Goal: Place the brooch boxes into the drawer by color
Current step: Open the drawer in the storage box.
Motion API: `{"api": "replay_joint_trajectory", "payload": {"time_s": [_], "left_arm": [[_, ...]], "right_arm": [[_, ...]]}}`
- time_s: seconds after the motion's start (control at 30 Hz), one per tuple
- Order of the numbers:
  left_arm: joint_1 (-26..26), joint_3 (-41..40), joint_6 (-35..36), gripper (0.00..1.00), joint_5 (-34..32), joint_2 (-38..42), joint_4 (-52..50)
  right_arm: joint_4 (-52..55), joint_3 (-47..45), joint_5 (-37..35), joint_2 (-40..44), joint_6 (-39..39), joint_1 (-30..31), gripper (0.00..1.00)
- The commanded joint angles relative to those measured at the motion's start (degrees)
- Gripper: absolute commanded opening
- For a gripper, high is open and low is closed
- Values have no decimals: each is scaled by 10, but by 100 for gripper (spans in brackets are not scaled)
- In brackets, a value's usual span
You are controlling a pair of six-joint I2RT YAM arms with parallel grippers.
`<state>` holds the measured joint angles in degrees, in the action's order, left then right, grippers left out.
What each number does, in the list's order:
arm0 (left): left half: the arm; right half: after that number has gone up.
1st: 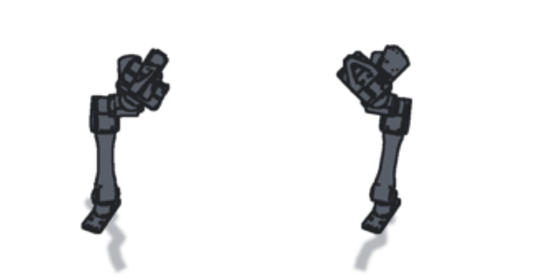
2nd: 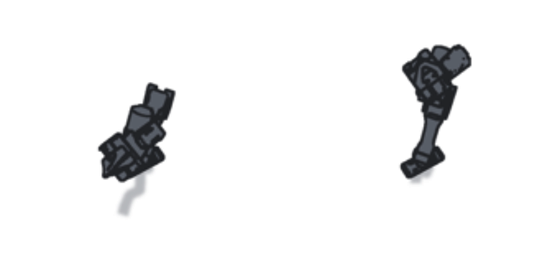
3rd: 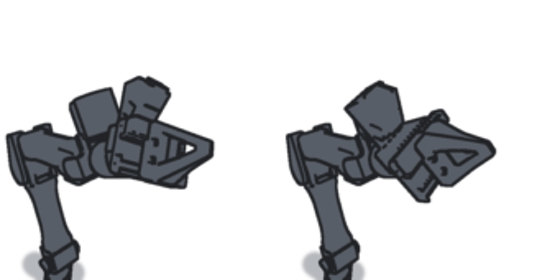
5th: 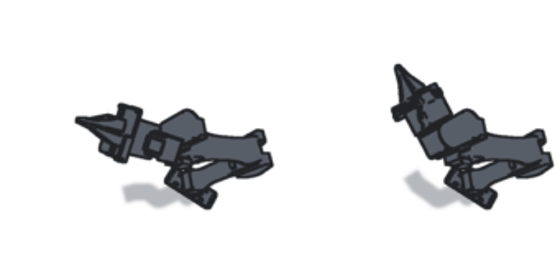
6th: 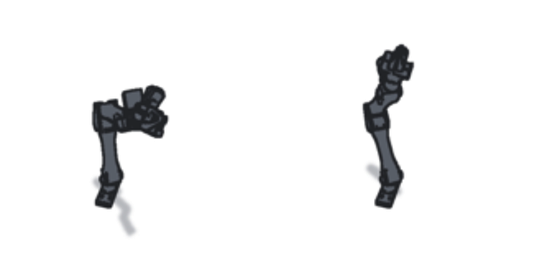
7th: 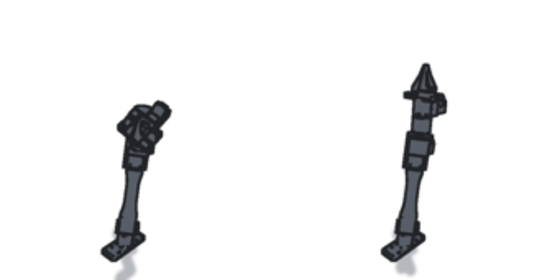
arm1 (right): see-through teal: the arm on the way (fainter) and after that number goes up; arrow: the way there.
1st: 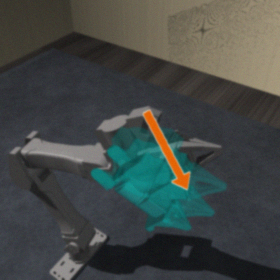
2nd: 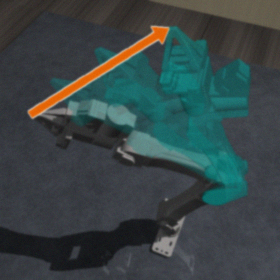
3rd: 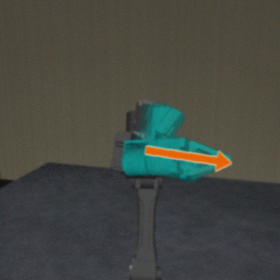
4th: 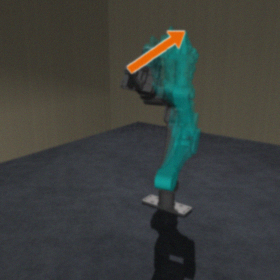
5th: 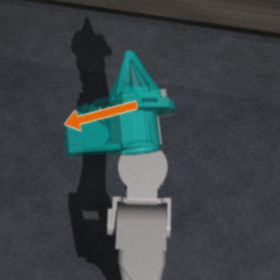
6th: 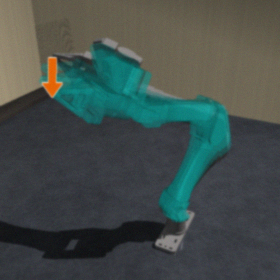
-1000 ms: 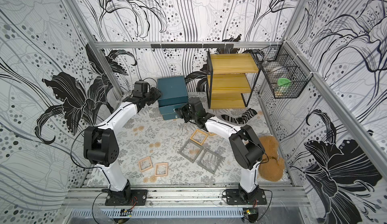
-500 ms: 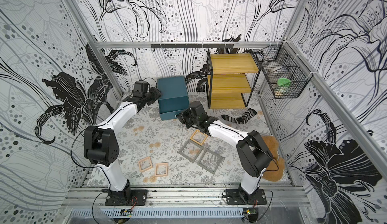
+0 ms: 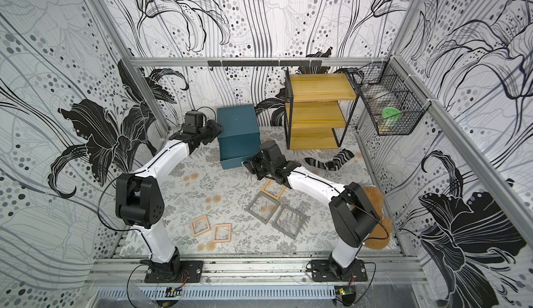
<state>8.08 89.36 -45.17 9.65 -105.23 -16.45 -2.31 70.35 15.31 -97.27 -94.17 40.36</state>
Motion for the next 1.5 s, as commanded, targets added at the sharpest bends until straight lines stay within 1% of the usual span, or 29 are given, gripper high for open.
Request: {"api": "replay_joint_trajectory", "payload": {"time_s": [0.0,0.03,0.1,0.37,0.63,0.67,0.73,0.8,0.9,1.1,1.33,1.47], "left_arm": [[-1,8,1,43,7,-19,0],[-2,8,1,43,7,-19,1],[-1,8,0,43,8,-18,2],[-1,9,0,42,11,-17,5],[-1,6,2,42,14,-12,2],[-1,5,2,42,14,-11,2],[-1,4,2,42,15,-9,1],[-1,3,3,43,15,-6,1],[-1,3,4,43,16,-3,0],[-1,4,5,46,7,9,2],[-1,5,6,51,-3,24,2],[-1,12,6,53,-7,31,-2]], "right_arm": [[77,-2,5,13,-15,12,0],[80,-4,3,30,-15,13,0],[87,-5,2,33,-15,14,0],[90,-6,-3,33,-20,16,0],[76,19,-11,26,-10,13,0],[77,22,-12,25,-9,12,3],[78,26,-12,24,-8,12,18],[82,29,-16,27,-4,12,28],[94,35,-25,34,5,12,39],[119,40,-38,49,17,13,53],[134,34,-47,65,23,14,61],[168,64,-62,71,58,14,64]]}}
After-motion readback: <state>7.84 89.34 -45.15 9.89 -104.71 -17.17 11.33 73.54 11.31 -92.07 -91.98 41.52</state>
